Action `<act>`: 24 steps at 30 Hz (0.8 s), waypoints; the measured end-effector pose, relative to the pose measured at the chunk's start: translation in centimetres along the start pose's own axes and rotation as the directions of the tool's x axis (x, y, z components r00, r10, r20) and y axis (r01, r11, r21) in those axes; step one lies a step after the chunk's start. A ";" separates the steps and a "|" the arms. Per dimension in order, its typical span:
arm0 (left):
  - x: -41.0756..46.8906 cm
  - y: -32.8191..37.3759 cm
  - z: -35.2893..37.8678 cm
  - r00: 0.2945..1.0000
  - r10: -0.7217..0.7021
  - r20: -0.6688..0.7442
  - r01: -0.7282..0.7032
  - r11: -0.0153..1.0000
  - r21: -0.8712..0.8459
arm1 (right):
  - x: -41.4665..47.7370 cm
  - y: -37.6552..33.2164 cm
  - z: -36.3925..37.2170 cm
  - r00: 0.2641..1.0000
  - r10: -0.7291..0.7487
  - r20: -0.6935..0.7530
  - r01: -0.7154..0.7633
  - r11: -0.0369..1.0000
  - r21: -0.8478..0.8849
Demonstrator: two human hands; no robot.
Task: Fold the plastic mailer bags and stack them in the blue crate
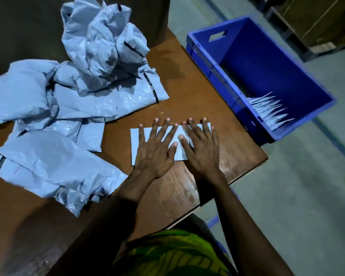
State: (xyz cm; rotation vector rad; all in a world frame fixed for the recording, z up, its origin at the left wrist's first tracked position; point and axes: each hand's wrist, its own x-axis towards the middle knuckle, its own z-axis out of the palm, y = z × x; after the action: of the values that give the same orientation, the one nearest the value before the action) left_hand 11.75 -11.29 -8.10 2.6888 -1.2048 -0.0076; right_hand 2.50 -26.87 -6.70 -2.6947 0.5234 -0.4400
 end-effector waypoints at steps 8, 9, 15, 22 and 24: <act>-0.4 2.2 -0.5 0.990 -0.043 -0.132 0.027 0.992 -0.120 | -4.3 1.3 -3.7 0.982 -0.005 -0.190 0.022 0.996 0.092; -0.4 3.0 -0.5 0.986 -0.041 -0.162 0.017 0.989 -0.150 | -4.7 1.8 -3.6 0.982 -0.012 -0.187 0.036 0.992 0.123; 0.4 6.5 -0.1 0.977 0.080 -0.197 -0.135 0.950 -0.282 | -4.8 3.2 -3.3 0.981 -0.055 -0.188 0.098 0.969 0.226; 0.3 5.8 -0.3 0.986 0.104 -0.132 -0.136 0.954 -0.268 | -5.1 3.1 -3.1 0.973 -0.035 -0.230 0.074 0.984 0.165; 0.4 5.8 -0.3 0.986 0.096 -0.133 -0.130 0.951 -0.279 | -5.4 3.0 -3.2 0.972 -0.013 -0.235 0.051 0.987 0.154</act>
State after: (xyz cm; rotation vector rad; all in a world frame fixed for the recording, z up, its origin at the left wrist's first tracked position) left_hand 7.72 -15.27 -6.70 2.3341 -1.2164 -0.0067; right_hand -4.31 -28.14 -6.34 -2.5157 0.4861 -0.7806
